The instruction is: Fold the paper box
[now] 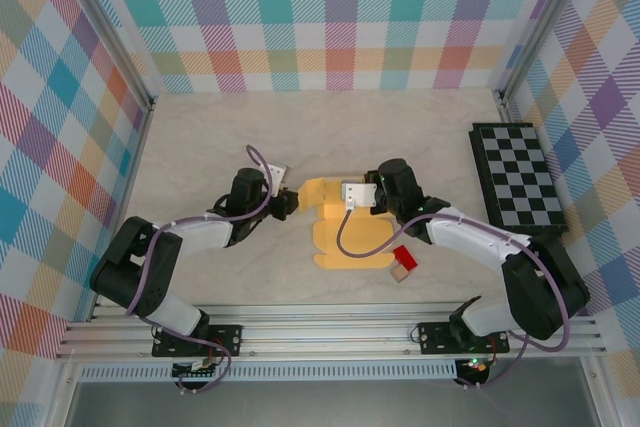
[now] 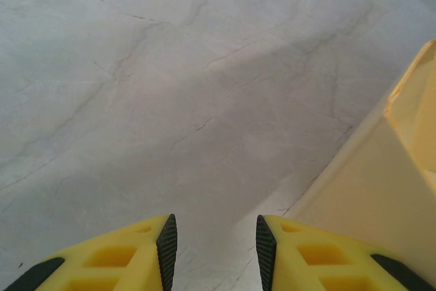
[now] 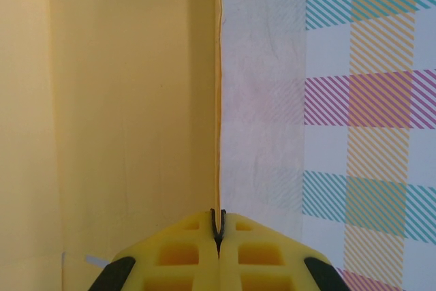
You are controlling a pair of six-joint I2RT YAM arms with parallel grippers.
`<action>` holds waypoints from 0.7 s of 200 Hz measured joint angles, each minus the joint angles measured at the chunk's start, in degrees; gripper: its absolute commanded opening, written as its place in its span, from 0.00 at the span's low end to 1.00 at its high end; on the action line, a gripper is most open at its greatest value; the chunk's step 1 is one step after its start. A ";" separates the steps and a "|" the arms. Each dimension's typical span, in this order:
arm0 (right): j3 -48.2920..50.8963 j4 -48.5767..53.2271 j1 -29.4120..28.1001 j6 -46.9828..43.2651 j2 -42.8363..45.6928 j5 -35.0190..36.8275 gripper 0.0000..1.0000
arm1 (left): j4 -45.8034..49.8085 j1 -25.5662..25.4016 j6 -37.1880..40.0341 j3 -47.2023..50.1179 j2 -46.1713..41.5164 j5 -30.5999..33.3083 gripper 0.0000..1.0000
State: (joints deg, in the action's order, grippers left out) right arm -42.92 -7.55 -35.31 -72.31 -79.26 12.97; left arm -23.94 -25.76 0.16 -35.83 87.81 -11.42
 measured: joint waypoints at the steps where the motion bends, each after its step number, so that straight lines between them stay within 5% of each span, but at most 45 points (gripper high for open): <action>1: 0.02 -0.02 0.00 -0.02 0.00 0.00 0.00 | 0.00 0.00 0.02 0.00 0.00 -0.02 0.39; 140: 2.43 -3.15 -0.02 -2.16 -2.03 0.07 0.00 | 0.22 -7.58 3.54 0.09 1.62 -3.80 0.42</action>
State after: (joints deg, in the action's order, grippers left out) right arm -40.49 -10.70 -35.33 -74.48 -81.30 13.04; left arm -23.73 -33.34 3.70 -35.75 89.43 -15.22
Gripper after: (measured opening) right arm 0.047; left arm 0.411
